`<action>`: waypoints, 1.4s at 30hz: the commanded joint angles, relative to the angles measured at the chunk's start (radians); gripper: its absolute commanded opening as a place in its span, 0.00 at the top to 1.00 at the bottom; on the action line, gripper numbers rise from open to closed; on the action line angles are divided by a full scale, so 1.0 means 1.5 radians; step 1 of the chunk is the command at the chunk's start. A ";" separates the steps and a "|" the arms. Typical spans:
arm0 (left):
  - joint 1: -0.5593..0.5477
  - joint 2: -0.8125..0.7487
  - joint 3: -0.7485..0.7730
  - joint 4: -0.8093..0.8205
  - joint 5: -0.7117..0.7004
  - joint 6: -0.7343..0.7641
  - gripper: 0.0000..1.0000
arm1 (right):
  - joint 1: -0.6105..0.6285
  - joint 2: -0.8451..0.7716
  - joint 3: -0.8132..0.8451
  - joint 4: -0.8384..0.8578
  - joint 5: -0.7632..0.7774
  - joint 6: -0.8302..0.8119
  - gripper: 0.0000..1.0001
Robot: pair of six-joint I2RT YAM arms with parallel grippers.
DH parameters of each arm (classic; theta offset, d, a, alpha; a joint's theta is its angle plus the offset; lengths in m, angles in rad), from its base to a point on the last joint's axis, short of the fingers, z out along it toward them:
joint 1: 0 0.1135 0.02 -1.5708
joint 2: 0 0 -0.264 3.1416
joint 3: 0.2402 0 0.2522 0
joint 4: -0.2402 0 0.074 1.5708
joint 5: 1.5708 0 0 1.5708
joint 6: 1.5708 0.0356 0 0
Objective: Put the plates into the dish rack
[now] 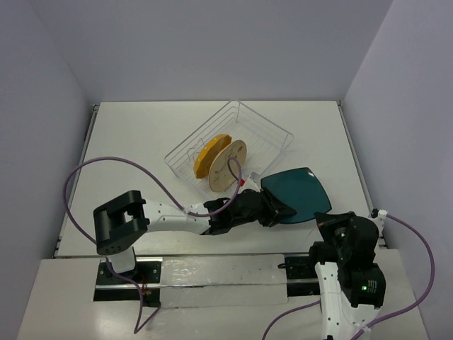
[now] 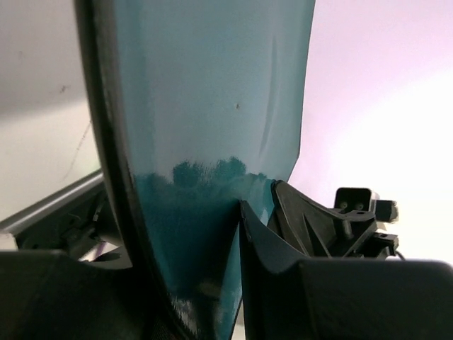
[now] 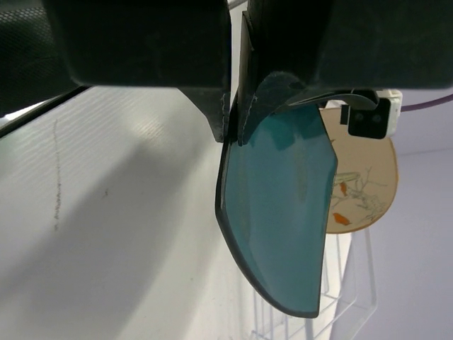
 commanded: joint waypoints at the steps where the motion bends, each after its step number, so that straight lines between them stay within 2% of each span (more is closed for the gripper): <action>1: -0.015 -0.049 0.033 -0.082 -0.063 0.155 1.00 | 0.014 0.008 0.054 0.149 -0.063 -0.052 0.86; 5: -0.013 -0.072 0.064 -0.137 -0.101 0.212 1.00 | 0.014 0.041 0.063 0.171 -0.099 -0.071 0.69; 8: -0.013 -0.098 0.064 -0.148 -0.144 0.249 1.00 | 0.014 0.050 0.070 0.181 -0.090 -0.075 0.61; 14: -0.010 -0.126 0.066 -0.159 -0.203 0.298 1.00 | 0.014 0.048 0.077 0.223 -0.066 -0.073 0.36; 20: -0.001 -0.152 0.067 -0.172 -0.254 0.336 1.00 | 0.014 0.068 0.046 0.249 -0.076 -0.069 0.33; 26: 0.055 -0.169 0.044 -0.129 -0.168 0.351 1.00 | 0.014 0.090 0.025 0.290 -0.082 -0.066 0.32; 28: 0.058 -0.167 0.059 -0.136 -0.161 0.393 1.00 | 0.014 0.098 0.029 0.297 -0.072 -0.078 0.32; 31: 0.058 -0.172 0.101 -0.149 -0.155 0.520 1.00 | 0.014 0.112 0.045 0.306 -0.047 -0.111 0.25; 35: 0.066 -0.205 0.116 -0.136 -0.184 0.697 1.00 | 0.014 0.132 0.059 0.320 -0.038 -0.154 0.24; 37: 0.073 -0.214 0.126 -0.132 -0.187 0.743 1.00 | 0.014 0.132 0.061 0.326 -0.030 -0.162 0.24; 40: 0.089 -0.231 0.163 -0.139 -0.128 0.826 1.00 | 0.014 0.134 0.070 0.351 -0.029 -0.177 0.23; 42: 0.095 -0.228 0.211 -0.181 -0.114 0.864 1.00 | 0.014 0.143 0.080 0.356 -0.022 -0.189 0.20</action>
